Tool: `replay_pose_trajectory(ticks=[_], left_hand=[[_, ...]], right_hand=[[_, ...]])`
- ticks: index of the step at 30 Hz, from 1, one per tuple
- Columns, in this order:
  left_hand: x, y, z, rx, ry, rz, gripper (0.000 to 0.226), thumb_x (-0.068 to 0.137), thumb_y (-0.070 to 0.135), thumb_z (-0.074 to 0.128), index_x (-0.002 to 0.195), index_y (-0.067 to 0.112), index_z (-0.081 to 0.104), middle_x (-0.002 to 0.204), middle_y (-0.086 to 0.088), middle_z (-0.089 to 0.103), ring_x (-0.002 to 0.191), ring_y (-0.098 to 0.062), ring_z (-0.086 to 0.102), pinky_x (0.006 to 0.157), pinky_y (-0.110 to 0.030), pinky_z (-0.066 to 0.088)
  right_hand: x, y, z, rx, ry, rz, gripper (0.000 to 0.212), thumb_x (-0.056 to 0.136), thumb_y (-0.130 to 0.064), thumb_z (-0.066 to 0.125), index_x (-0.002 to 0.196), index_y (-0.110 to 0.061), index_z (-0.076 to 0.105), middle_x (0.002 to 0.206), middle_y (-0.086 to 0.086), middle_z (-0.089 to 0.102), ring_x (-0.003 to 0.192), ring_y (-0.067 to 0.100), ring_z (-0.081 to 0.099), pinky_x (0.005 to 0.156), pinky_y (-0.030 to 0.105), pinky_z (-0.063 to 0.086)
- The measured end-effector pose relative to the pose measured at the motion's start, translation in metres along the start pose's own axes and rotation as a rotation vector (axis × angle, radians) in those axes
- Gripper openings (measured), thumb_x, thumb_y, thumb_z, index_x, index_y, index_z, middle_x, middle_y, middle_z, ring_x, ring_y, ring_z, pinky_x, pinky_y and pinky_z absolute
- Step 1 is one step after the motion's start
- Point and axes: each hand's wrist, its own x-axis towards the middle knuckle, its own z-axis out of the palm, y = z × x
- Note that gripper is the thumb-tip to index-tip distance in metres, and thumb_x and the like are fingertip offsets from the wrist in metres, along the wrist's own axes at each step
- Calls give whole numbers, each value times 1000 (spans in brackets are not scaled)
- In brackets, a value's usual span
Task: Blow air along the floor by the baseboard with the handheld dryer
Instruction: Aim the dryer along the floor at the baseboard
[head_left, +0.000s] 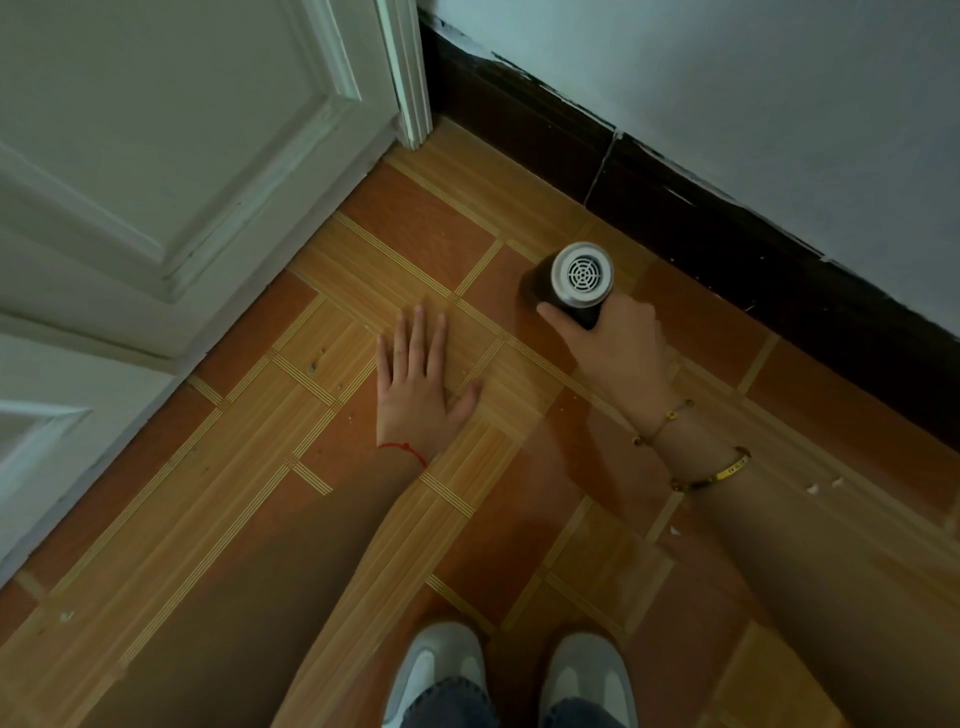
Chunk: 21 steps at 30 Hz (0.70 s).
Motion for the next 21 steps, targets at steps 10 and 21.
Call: replay_pose_trajectory(ticks=[10,21], left_hand=[[-1,-2,4,-10,35,-5,88,96,74,21,160,18,-3,168,-9,-3,155,-27,-8,125,-55,8],[-2,-1,0,-57,43,-13,87,95,74,22,160,18,5,168,-8,2,155,-25,-7,124,-55,8]], right_hand=[[27,-24,19,23,-161,-46,40,80,-57,68,91,-19,64,69,-8,63,64,9,63,61,31,54],[61,-61,51,27,-187,-153,46,79,-58,69,101,-18,67,85,-6,67,83,12,66,69,28,54]])
